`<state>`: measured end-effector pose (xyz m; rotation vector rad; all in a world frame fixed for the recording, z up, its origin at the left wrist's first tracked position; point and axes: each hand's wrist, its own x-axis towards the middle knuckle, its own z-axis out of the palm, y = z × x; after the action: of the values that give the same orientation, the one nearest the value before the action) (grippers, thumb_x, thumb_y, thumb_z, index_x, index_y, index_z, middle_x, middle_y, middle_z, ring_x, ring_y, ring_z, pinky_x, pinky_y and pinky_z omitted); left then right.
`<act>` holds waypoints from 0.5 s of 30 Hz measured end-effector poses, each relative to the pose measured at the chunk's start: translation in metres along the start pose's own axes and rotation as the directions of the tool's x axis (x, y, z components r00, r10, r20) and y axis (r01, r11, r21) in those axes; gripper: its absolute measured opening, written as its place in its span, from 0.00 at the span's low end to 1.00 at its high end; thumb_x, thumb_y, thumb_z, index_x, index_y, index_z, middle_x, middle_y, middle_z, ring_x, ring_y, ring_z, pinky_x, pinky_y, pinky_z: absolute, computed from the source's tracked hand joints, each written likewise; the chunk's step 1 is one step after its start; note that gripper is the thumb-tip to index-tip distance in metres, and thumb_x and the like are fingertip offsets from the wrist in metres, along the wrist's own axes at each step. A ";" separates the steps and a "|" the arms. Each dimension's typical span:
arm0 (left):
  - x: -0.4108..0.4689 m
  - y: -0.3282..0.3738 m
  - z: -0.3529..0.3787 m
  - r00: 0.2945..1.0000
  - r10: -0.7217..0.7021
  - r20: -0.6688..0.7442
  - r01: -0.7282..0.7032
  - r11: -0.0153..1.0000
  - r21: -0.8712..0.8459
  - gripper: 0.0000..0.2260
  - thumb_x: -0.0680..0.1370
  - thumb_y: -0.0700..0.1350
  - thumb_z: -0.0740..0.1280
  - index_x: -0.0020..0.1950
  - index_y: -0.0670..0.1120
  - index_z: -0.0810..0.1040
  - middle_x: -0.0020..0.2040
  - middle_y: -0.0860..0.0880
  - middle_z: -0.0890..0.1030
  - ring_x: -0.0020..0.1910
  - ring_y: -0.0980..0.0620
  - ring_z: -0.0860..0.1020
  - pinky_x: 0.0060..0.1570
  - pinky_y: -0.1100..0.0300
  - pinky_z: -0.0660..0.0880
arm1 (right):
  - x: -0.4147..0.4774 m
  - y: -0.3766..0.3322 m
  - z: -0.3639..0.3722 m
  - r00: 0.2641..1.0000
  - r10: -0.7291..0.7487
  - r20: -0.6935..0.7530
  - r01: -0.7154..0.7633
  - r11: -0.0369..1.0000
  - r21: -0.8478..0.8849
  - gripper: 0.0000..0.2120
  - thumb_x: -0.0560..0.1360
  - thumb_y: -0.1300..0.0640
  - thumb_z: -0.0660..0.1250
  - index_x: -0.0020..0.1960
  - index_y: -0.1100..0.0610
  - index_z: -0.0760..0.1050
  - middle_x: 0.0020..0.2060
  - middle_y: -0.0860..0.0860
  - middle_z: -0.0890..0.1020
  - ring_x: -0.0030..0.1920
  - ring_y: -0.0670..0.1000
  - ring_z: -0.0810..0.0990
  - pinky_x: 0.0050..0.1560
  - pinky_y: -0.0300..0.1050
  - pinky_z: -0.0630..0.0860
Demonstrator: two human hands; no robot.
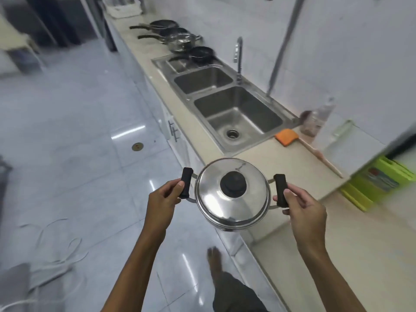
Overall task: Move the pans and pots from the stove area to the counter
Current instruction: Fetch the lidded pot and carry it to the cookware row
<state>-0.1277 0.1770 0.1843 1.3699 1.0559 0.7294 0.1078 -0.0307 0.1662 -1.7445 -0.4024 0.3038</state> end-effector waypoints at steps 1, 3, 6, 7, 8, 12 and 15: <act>0.013 0.000 -0.011 1.000 -0.011 -0.023 0.011 1.000 -0.007 0.08 0.79 0.51 0.70 0.55 0.53 0.86 0.47 0.53 0.88 0.47 0.55 0.85 0.47 0.60 0.78 | 0.009 -0.003 0.020 1.000 -0.004 0.023 0.004 1.000 -0.003 0.10 0.81 0.55 0.68 0.60 0.49 0.83 0.43 0.49 0.90 0.45 0.47 0.88 0.42 0.47 0.82; 0.052 -0.001 -0.038 0.996 -0.030 -0.078 0.029 0.999 -0.020 0.08 0.80 0.51 0.70 0.55 0.54 0.87 0.47 0.53 0.88 0.47 0.55 0.85 0.47 0.61 0.78 | 0.036 -0.008 0.073 0.997 -0.013 0.078 0.014 1.000 -0.009 0.10 0.81 0.54 0.68 0.60 0.49 0.83 0.43 0.48 0.90 0.45 0.47 0.88 0.42 0.46 0.82; 0.110 0.000 -0.072 0.988 -0.059 -0.142 0.056 0.998 -0.026 0.08 0.80 0.51 0.70 0.55 0.53 0.86 0.47 0.51 0.88 0.48 0.54 0.85 0.48 0.60 0.79 | 0.076 -0.016 0.147 0.987 -0.018 0.160 0.020 1.000 -0.012 0.09 0.81 0.54 0.68 0.59 0.49 0.84 0.43 0.48 0.90 0.46 0.47 0.89 0.43 0.46 0.81; 0.132 0.003 -0.083 0.984 -0.067 -0.167 0.063 0.998 -0.029 0.08 0.80 0.51 0.70 0.55 0.54 0.86 0.48 0.51 0.88 0.49 0.54 0.85 0.48 0.60 0.79 | 0.092 -0.021 0.174 0.983 -0.019 0.183 0.021 1.000 -0.012 0.09 0.81 0.54 0.68 0.58 0.47 0.84 0.42 0.46 0.90 0.45 0.46 0.88 0.43 0.46 0.82; 0.155 0.007 -0.093 0.978 -0.074 -0.194 0.069 0.997 -0.030 0.07 0.80 0.51 0.70 0.55 0.54 0.86 0.48 0.51 0.88 0.49 0.54 0.85 0.47 0.61 0.79 | 0.107 -0.027 0.200 0.979 -0.018 0.202 0.021 1.000 -0.011 0.09 0.81 0.53 0.68 0.56 0.43 0.84 0.41 0.44 0.89 0.44 0.44 0.88 0.43 0.44 0.81; 0.246 0.029 -0.131 0.962 -0.089 -0.258 0.084 0.996 -0.029 0.07 0.80 0.51 0.70 0.55 0.54 0.86 0.47 0.52 0.88 0.48 0.55 0.85 0.48 0.58 0.79 | 0.170 -0.052 0.298 0.965 -0.013 0.264 0.015 1.000 -0.005 0.09 0.81 0.53 0.68 0.56 0.42 0.83 0.39 0.42 0.89 0.42 0.42 0.88 0.40 0.41 0.82; 0.309 0.043 -0.160 0.952 -0.085 -0.295 0.076 0.996 -0.041 0.07 0.80 0.51 0.70 0.54 0.56 0.86 0.48 0.53 0.88 0.48 0.55 0.86 0.48 0.57 0.79 | 0.217 -0.068 0.369 0.952 -0.018 0.307 0.023 1.000 -0.013 0.09 0.81 0.53 0.68 0.58 0.46 0.84 0.39 0.44 0.89 0.43 0.44 0.88 0.39 0.41 0.83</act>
<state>-0.1442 0.5275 0.1916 1.2075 1.3235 0.9060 0.1438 0.4009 0.1595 -1.7109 -0.6489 0.5618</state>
